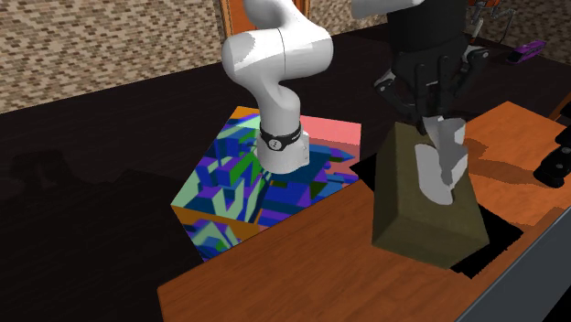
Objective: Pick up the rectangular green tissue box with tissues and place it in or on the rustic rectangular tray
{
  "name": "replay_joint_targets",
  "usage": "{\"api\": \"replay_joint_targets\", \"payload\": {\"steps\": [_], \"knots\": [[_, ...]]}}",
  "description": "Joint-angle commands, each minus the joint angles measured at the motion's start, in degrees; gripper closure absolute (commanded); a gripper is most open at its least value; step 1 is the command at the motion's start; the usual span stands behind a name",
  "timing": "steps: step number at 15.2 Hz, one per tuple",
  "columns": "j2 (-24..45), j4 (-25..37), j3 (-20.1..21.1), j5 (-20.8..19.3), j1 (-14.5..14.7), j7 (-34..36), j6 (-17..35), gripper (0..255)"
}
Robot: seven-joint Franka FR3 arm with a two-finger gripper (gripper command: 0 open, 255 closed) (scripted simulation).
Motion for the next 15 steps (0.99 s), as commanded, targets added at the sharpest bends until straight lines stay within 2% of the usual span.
{"api": "replay_joint_targets", "payload": {"steps": [1, 9, 15], "knots": [[-0.3, 0.9, 2.8, 1.5, 1.3, 3.2, -0.1, 255], [2.6, 7.5, 14.9, 6.5, 5.0, 15.7, 1.0, 255], [3.0, 3.4, 16.6, 8.7, 5.9, 14.6, 5.5, 255]]}}
